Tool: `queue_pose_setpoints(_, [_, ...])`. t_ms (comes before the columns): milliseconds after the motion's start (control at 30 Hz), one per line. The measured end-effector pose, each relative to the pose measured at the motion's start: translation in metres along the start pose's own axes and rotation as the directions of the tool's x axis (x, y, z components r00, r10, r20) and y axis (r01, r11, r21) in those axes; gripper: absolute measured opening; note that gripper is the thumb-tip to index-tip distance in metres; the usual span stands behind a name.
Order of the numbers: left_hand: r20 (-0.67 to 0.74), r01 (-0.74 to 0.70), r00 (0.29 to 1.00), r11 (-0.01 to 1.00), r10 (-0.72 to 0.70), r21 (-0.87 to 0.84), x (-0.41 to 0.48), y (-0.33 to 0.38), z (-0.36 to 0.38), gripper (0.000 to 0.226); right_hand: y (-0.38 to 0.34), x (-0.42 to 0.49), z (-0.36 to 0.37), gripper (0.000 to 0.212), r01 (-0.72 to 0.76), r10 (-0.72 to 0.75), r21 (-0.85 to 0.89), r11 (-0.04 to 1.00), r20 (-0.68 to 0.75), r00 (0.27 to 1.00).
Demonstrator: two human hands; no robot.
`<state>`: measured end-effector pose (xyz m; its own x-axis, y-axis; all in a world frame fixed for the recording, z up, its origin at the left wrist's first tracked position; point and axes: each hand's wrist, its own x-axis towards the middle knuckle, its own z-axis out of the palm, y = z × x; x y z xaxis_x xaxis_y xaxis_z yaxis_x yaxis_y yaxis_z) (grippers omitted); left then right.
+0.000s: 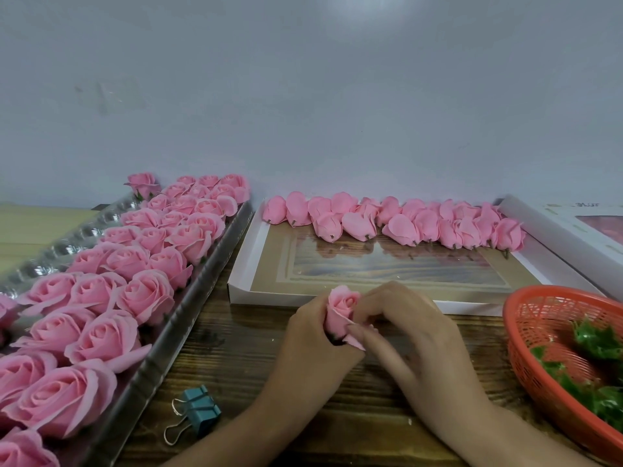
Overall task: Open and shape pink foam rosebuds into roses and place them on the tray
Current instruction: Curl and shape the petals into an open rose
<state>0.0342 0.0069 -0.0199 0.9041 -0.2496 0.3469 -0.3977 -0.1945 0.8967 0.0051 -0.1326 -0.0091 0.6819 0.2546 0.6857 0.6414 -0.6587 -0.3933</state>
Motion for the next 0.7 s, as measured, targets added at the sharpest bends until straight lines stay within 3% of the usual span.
queue_pose_setpoints(200, [0.000,0.088,0.996,0.996,-0.088,0.016,0.0006,-0.0009,-0.0032,0.029,0.0076,0.0026,-0.0019,0.006,0.049,-0.053,0.098,0.994,0.033,0.998])
queue_pose_setpoints(367, [0.006,0.094,0.996,0.995,-0.094,-0.016,-0.0002,0.0020,-0.0030,0.014,0.0074,0.0020,-0.0016,0.005,0.039,-0.041,0.107,0.993,0.020,0.999])
queue_pose_setpoints(567, [0.037,0.064,0.997,0.998,-0.064,0.015,-0.0006,-0.0054,0.0036,0.039,0.0024,0.0017,0.0010,0.015,0.067,-0.066,0.060,0.996,-0.018,0.998])
queue_pose_setpoints(700, [0.056,-0.016,0.998,1.000,0.017,-0.010,-0.0011,-0.0013,0.0036,0.013,-0.0002,0.0020,-0.0014,0.006,0.044,-0.044,0.024,0.999,-0.024,0.999])
